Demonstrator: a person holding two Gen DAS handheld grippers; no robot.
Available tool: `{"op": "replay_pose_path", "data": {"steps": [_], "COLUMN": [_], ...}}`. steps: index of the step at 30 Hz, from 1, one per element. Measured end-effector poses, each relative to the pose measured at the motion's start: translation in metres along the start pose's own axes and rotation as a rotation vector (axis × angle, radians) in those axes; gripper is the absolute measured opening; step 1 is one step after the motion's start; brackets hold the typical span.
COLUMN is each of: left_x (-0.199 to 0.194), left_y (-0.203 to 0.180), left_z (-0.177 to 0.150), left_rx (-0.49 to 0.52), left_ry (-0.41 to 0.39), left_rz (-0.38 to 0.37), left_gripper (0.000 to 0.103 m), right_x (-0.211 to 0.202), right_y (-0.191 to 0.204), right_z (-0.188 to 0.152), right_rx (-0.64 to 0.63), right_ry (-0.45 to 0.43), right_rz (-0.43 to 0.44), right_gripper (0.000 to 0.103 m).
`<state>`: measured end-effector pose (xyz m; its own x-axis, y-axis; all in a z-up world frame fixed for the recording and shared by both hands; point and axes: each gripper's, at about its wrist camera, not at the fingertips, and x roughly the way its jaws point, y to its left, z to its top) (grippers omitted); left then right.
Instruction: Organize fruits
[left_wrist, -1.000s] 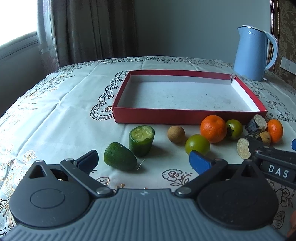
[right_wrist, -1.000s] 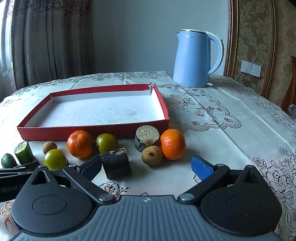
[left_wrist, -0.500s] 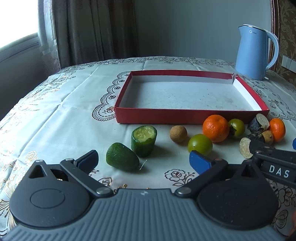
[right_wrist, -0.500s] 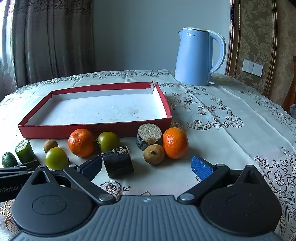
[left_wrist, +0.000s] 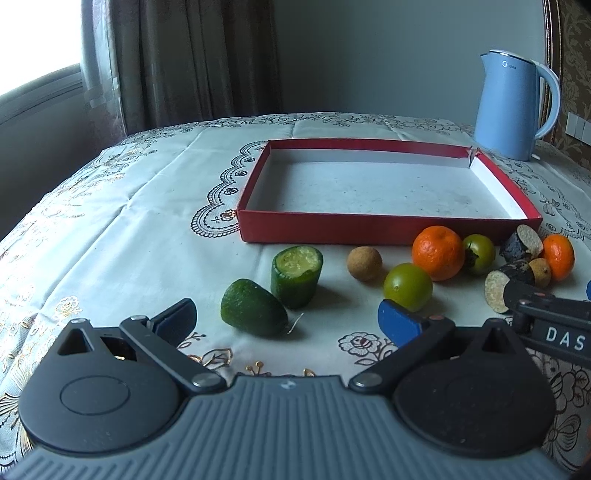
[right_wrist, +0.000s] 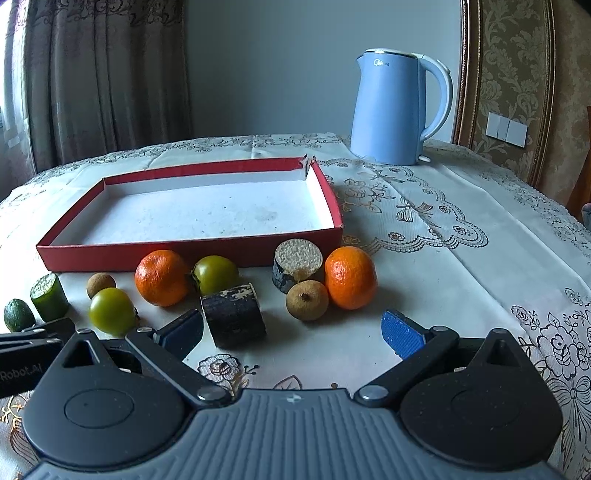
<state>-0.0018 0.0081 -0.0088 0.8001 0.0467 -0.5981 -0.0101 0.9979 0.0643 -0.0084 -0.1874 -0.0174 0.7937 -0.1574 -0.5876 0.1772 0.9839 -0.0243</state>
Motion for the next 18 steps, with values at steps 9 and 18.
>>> {"op": "replay_pose_path", "data": {"steps": [9, 18], "left_x": [-0.003, -0.015], "left_y": [0.002, 0.009], "left_z": [-0.002, -0.003], "left_rx": [0.008, 0.014], "left_ry": [-0.02, -0.066], "left_rz": [0.003, 0.001], "left_gripper": [0.103, 0.103], "right_x": [0.003, -0.017], "right_y": [-0.006, -0.024], "right_z": [0.0, 0.001], "right_rx": [0.013, -0.038], "right_ry": [0.019, -0.066], "right_rz": [0.021, 0.045], "right_gripper": [0.103, 0.103]}}
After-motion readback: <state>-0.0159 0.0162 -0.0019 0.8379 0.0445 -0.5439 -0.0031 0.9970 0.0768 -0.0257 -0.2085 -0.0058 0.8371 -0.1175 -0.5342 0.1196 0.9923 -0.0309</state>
